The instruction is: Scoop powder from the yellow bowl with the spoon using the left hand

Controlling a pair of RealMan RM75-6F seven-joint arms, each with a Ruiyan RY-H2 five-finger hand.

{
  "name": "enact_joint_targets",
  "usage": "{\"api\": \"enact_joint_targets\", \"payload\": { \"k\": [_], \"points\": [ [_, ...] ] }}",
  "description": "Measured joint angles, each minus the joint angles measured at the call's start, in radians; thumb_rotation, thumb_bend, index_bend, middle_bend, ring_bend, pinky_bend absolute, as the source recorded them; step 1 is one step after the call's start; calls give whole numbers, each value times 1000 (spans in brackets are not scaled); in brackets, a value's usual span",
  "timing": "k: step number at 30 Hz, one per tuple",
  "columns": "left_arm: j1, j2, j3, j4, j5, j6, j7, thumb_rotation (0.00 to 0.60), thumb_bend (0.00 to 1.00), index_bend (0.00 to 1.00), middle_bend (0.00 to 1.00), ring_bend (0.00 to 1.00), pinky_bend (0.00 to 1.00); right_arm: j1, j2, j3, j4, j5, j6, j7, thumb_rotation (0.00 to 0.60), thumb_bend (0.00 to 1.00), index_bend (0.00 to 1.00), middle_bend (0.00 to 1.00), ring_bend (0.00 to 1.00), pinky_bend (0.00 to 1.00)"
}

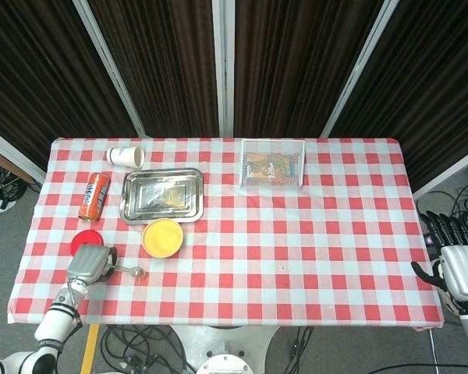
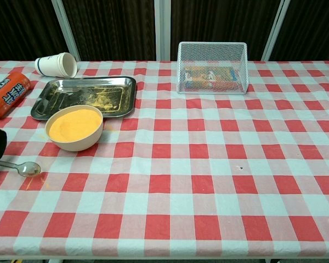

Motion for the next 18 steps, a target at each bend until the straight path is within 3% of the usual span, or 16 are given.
{"api": "enact_joint_targets", "payload": {
  "k": [10, 18],
  "points": [
    [-120, 175, -94, -163, -55, -25, 148, 600, 399, 626, 972, 938, 925, -5, 9, 1, -2, -16, 24, 4, 600, 187, 0, 58, 0, 0],
    [-256, 131, -138, -147, -232, -109, 272, 600, 400, 626, 972, 937, 925, -7, 20, 3, -6, -16, 28, 8, 600, 185, 0, 58, 0, 0]
  ]
}}
